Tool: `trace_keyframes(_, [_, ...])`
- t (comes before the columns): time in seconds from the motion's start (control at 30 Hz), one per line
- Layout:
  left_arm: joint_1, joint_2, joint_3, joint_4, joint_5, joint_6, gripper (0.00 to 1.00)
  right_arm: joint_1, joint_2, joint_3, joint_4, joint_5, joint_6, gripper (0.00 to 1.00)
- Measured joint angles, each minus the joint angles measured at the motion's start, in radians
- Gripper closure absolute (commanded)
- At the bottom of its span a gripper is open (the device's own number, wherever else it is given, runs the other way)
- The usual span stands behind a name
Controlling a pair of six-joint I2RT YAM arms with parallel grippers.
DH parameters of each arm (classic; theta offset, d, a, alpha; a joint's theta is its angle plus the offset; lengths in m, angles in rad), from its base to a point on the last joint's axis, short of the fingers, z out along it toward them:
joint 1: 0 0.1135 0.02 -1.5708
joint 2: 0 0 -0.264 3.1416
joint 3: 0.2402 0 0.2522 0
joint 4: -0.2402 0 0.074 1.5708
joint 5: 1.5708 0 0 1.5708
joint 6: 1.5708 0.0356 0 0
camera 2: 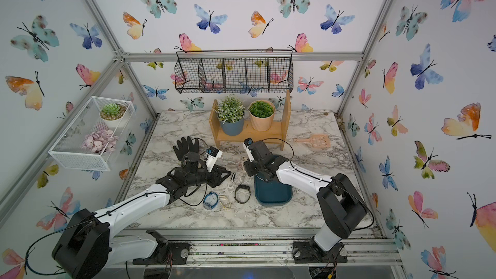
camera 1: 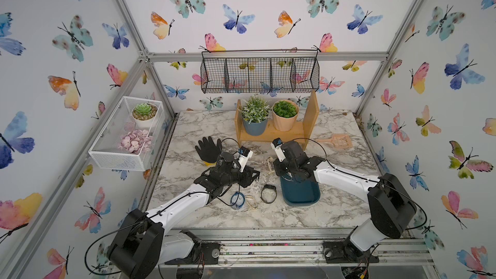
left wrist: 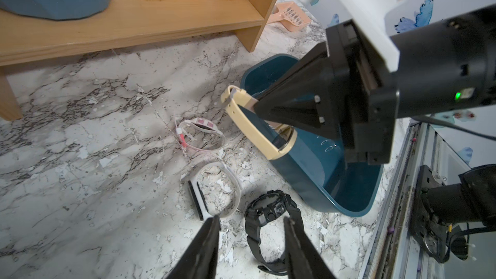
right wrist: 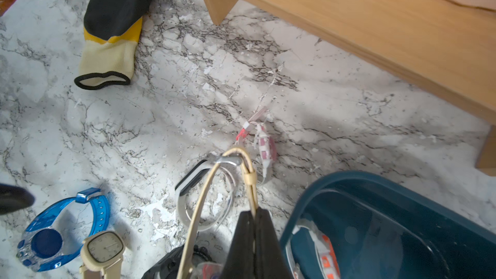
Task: Put the watch into the storage box
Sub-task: Place the watch in the storage box.
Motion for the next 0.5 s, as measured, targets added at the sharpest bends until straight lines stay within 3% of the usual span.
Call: trace_keyframes(0.5, [-0.04, 0.051, 0.016, 0.035, 0.002, 0.003, 0.55, -0.134, -0.08, -0.143, -0.009, 0.0, 0.009, 0.98])
